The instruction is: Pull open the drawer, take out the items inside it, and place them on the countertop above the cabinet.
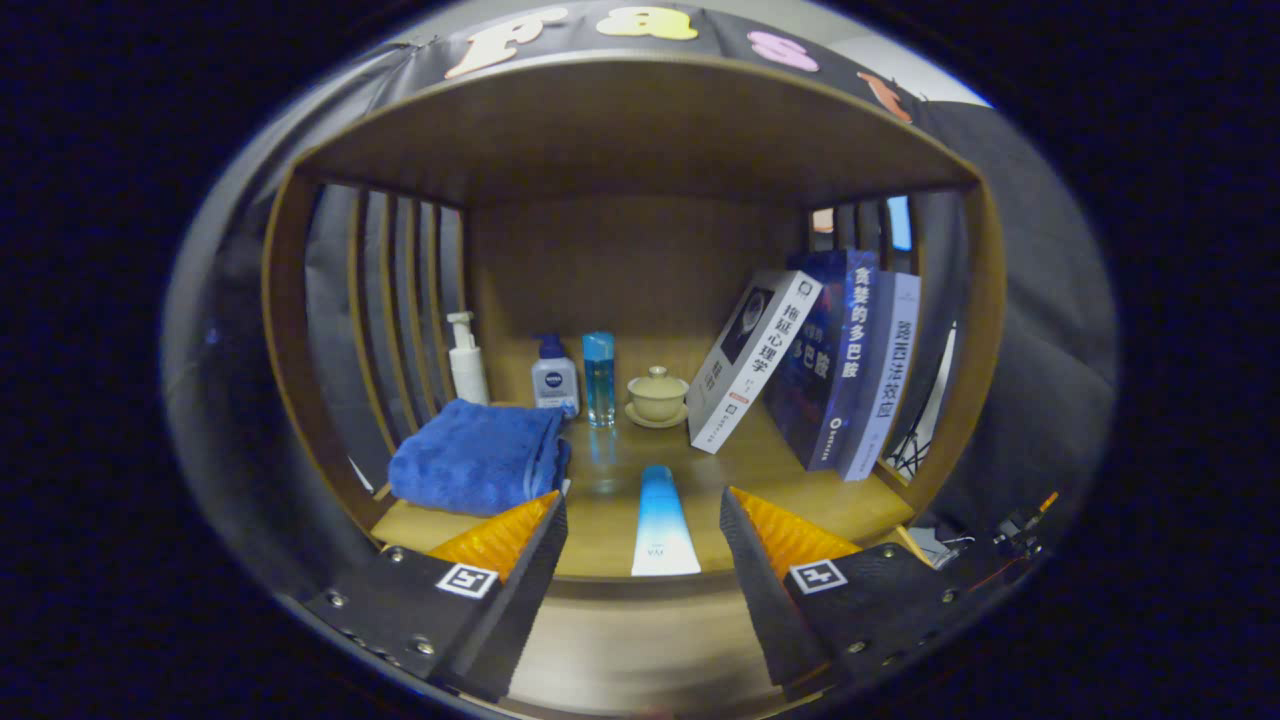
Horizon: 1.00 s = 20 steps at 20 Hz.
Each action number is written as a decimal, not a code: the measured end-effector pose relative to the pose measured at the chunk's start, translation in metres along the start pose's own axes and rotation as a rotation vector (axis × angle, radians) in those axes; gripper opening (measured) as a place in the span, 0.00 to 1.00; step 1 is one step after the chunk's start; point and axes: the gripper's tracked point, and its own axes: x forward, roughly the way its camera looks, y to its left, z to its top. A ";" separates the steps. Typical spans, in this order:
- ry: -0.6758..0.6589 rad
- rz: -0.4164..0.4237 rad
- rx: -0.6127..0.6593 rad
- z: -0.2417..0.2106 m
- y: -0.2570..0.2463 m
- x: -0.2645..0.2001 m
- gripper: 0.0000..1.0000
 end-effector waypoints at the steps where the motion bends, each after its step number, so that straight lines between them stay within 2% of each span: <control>1: -0.027 -0.004 0.010 -0.003 0.000 -0.014 0.95; 7: -0.115 -0.016 0.068 -0.052 -0.004 -0.086 0.96; 11: -0.081 -0.026 0.084 -0.100 -0.013 -0.120 0.96; 13: -0.051 -0.017 0.073 -0.123 -0.013 -0.130 0.96; 17: 0.018 -0.052 0.113 -0.160 -0.026 -0.134 0.96; 20: 0.048 -0.028 0.097 -0.173 -0.024 -0.132 0.96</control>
